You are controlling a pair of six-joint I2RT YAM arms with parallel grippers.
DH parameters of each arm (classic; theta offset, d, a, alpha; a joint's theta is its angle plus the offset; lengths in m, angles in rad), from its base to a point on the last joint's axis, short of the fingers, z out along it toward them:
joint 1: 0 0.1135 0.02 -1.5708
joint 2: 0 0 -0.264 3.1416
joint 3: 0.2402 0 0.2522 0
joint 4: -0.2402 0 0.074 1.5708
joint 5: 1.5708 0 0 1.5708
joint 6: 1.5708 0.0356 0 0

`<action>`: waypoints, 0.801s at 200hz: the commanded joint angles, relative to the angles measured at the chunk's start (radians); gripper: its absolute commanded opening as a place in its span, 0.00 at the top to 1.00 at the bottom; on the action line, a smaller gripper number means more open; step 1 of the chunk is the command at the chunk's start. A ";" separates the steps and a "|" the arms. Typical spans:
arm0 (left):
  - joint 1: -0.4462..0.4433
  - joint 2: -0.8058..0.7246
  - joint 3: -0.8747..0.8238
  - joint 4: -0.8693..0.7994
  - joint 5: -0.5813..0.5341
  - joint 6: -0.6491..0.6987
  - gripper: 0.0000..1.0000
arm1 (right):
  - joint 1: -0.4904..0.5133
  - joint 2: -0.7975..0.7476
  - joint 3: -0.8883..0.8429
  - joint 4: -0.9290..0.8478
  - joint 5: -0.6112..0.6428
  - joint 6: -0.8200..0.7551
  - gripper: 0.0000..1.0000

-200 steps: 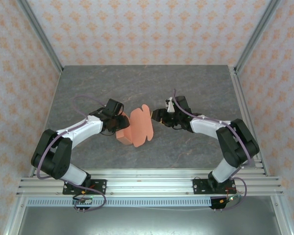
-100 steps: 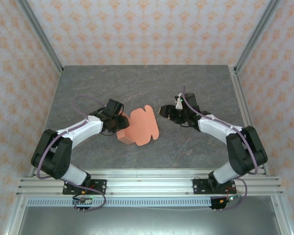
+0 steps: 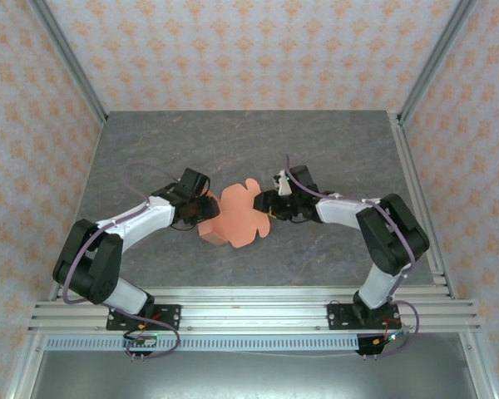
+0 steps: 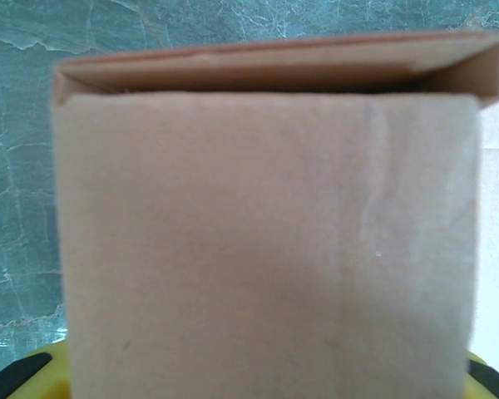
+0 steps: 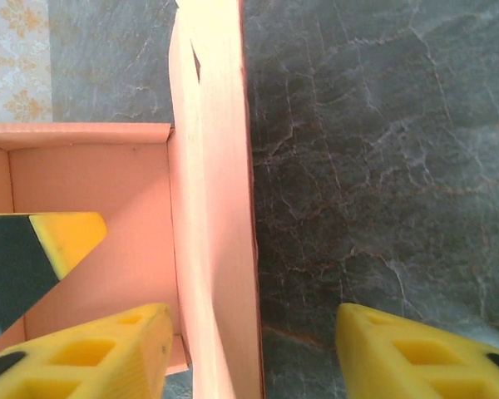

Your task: Fold the paper box

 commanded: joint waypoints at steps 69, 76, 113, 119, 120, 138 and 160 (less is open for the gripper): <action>0.008 -0.179 0.011 -0.052 -0.027 -0.008 0.02 | 0.037 -0.014 0.288 -0.523 0.157 -0.394 0.97; 0.008 -0.207 0.015 -0.071 -0.039 -0.008 0.00 | 0.040 -0.014 0.321 -0.586 0.175 -0.435 0.98; 0.016 -0.371 0.052 -0.238 -0.187 -0.002 0.00 | 0.078 -0.016 0.489 -0.858 0.310 -0.611 0.99; 0.021 -0.402 0.053 -0.254 -0.208 -0.002 0.00 | 0.085 -0.014 0.517 -0.901 0.339 -0.641 0.99; 0.021 -0.408 0.054 -0.257 -0.211 -0.002 0.00 | 0.087 -0.014 0.521 -0.909 0.344 -0.645 1.00; 0.045 -0.491 0.061 -0.277 -0.252 0.009 0.00 | 0.128 -0.001 0.611 -1.035 0.460 -0.732 1.00; 0.078 -0.520 0.070 -0.278 -0.271 0.032 0.00 | 0.187 0.026 0.712 -1.151 0.605 -0.828 1.00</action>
